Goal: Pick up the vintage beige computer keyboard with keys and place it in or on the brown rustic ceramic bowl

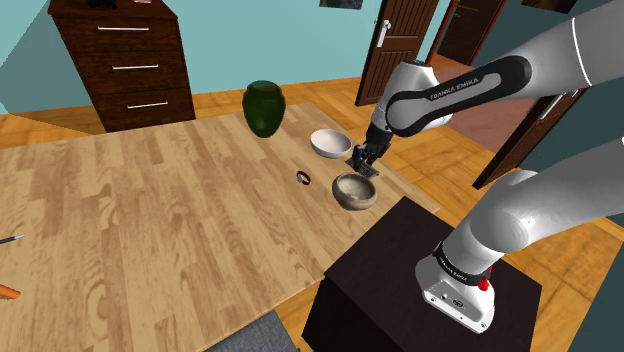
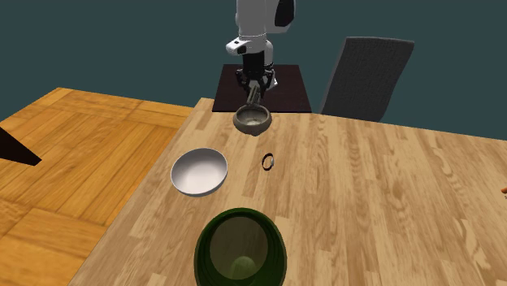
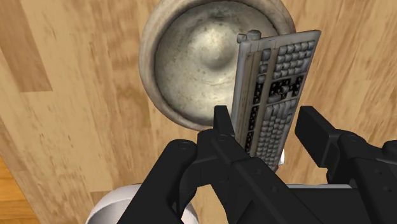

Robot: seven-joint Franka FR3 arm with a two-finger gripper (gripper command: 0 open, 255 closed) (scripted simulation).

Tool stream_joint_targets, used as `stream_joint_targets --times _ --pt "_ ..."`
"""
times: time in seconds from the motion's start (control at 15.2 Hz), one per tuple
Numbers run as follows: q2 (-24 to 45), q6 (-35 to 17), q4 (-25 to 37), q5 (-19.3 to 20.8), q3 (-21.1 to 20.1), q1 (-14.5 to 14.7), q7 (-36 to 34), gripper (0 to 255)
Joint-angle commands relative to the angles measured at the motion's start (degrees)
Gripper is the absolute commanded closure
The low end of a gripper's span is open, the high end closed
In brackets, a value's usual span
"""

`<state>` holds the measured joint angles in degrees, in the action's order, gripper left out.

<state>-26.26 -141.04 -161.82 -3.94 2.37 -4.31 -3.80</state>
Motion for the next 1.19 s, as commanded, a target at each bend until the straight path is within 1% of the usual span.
stream_joint_targets --times 0.0,0.73,1.12 --pt "1.42 -2.23 -0.78 -0.22 0.07 0.16 0.20 255" --pt "11.38 -14.53 -3.15 -2.39 0.97 1.58 2.19 255" --pt "11.38 -14.53 -3.15 -2.39 0.96 1.58 2.20 255"
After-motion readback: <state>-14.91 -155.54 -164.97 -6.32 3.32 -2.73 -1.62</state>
